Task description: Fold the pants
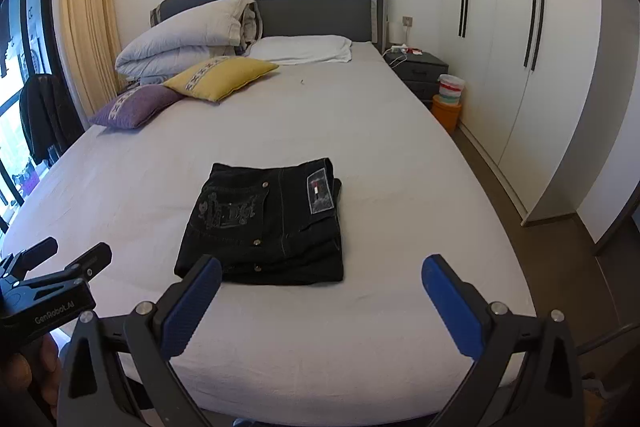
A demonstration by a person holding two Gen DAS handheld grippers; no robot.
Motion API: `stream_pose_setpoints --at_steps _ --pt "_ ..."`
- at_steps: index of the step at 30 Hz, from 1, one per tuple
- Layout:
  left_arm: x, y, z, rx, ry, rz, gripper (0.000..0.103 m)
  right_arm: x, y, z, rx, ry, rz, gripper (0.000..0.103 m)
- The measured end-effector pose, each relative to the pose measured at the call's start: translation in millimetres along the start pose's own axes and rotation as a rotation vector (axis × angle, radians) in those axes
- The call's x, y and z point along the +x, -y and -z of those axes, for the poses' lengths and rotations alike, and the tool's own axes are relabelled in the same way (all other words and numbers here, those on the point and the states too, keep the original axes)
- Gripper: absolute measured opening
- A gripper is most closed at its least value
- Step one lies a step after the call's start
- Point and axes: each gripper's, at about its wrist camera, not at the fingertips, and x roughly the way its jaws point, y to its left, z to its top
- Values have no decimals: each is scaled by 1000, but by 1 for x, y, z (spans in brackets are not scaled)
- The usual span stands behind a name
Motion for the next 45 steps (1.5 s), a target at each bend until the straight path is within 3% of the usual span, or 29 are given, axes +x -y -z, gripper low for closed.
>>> stream_pose_setpoints --at_steps 16,45 --pt "32 0 9 -5 -67 -8 103 13 -16 10 -19 -49 -15 103" --pt "42 3 13 8 -78 1 103 17 -20 16 -19 -63 -17 103"
